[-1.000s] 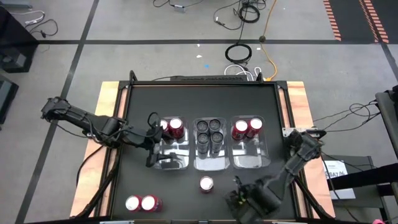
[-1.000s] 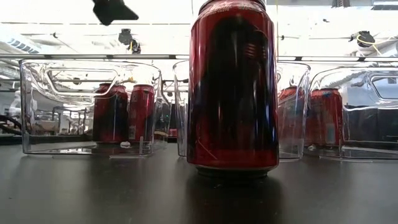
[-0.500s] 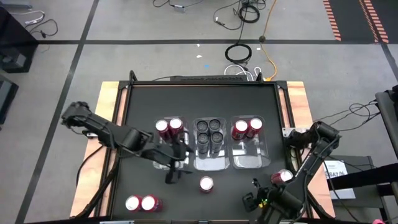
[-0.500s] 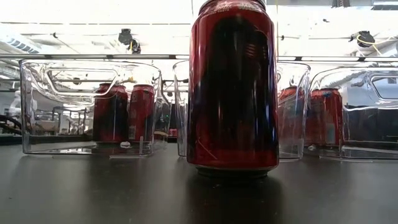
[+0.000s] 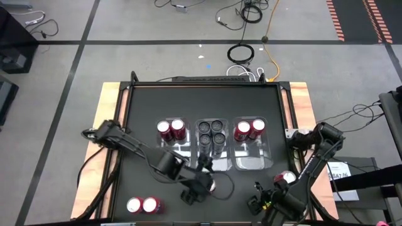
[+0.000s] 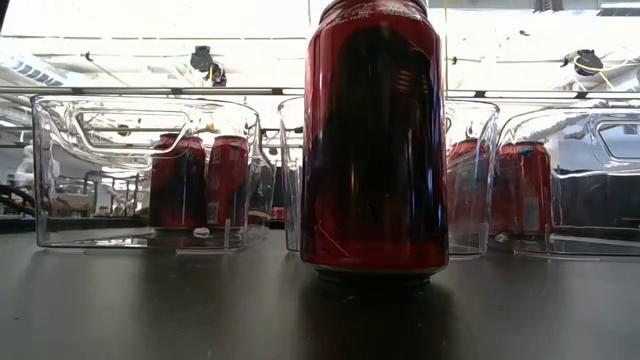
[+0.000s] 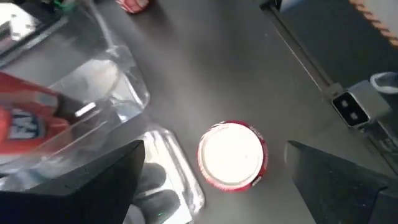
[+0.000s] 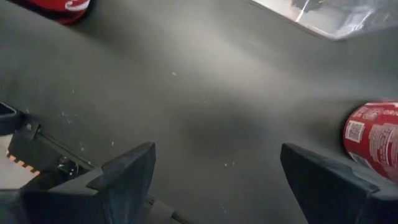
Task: Sort soda cans
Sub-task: Put the left red soda can into the left transparent bin
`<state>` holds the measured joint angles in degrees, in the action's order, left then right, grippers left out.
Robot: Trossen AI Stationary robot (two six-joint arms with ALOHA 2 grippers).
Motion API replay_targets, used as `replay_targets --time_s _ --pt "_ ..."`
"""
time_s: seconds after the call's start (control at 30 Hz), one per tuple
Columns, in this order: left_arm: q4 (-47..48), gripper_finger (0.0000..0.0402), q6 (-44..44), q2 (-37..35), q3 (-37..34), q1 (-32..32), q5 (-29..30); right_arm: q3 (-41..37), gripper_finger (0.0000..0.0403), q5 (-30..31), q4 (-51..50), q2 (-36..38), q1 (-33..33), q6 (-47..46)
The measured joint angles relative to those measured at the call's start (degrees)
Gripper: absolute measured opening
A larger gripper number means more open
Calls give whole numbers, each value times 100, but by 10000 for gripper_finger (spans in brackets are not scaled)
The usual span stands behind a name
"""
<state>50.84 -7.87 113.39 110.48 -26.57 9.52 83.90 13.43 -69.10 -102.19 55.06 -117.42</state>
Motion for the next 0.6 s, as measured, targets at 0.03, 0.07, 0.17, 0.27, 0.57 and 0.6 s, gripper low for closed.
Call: replay_targets --time_s 0.03,0.07,0.17,0.27,0.57,0.6 --pt "1 392 0 120 70 -4 -5 0 338 0 -2 0 38 -23" --pt "-14 392 2 233 124 -4 -7 0 338 0 -2 0 73 -53" --pt "-31 392 196 481 166 -9 -9 0 338 -2 0 0 182 -222" --pt "-44 392 702 633 166 -7 -13 0 338 1 5 0 296 -409" --pt "-133 393 906 740 168 -46 -69 0 338 4 3 -2 574 -781" --pt "-144 393 908 740 168 -57 -69 0 338 5 4 -2 590 -790"
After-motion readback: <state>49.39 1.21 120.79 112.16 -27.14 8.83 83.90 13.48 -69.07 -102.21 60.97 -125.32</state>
